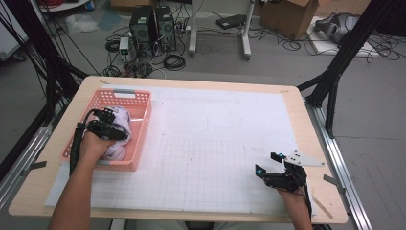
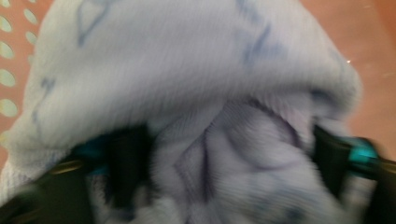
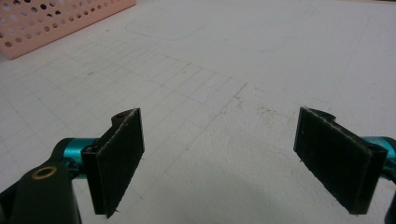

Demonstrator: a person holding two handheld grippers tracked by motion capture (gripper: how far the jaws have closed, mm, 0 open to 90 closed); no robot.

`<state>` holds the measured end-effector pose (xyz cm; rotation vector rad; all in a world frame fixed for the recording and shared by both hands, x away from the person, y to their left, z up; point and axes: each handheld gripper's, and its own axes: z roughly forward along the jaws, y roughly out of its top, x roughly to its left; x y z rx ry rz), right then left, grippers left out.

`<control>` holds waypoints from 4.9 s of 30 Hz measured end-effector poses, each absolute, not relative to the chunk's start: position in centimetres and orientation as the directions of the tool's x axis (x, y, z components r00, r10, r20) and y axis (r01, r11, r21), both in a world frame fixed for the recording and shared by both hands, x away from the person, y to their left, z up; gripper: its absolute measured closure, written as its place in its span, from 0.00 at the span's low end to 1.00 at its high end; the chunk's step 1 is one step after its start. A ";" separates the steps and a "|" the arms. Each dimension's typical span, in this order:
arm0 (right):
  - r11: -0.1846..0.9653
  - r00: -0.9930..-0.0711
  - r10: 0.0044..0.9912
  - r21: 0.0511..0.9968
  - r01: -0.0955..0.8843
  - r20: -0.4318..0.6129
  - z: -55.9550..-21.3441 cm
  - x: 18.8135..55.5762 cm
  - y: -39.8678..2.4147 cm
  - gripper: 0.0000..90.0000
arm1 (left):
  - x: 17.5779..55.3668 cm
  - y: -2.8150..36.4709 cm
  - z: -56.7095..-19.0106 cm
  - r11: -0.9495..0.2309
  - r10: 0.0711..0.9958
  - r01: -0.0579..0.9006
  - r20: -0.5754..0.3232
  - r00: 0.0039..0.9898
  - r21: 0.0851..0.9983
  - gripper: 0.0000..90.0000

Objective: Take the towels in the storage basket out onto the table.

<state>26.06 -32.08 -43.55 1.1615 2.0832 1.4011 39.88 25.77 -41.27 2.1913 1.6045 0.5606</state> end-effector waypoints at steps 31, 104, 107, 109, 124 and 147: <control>0.147 -0.589 0.796 0.898 0.415 0.141 -43.3 25.8 -32.3 0.17 | 35.0 29.4 -36.4 -0.037 0.938 0.517 -0.148 0.312 0.855 0.64; 0.142 -0.588 0.797 0.904 0.402 0.136 -43.1 25.7 -32.5 0.17 | 33.2 6.3 -34.0 -0.107 0.439 0.124 -0.065 0.896 0.987 0.60; 0.145 -0.589 0.797 0.905 0.400 0.132 -43.1 25.7 -32.6 0.17 | 33.6 5.3 -35.0 -0.120 0.436 0.153 -0.087 0.896 0.981 0.59; 0.146 -0.588 0.798 0.903 0.404 0.134 -43.1 25.7 -32.6 0.17 | 33.9 4.7 -35.8 -0.128 0.441 0.172 -0.100 0.892 0.977 0.59; 0.159 -0.591 0.796 0.896 0.414 0.132 -43.3 25.8 -32.4 0.17 | 36.8 0.1 -41.5 -0.251 0.519 0.311 -0.144 0.843 0.917 0.51; 0.175 -0.599 0.791 0.893 0.414 0.122 -43.4 26.1 -31.4 0.17 | 29.8 9.1 -41.4 -0.066 0.628 0.222 -0.133 0.767 0.973 0.20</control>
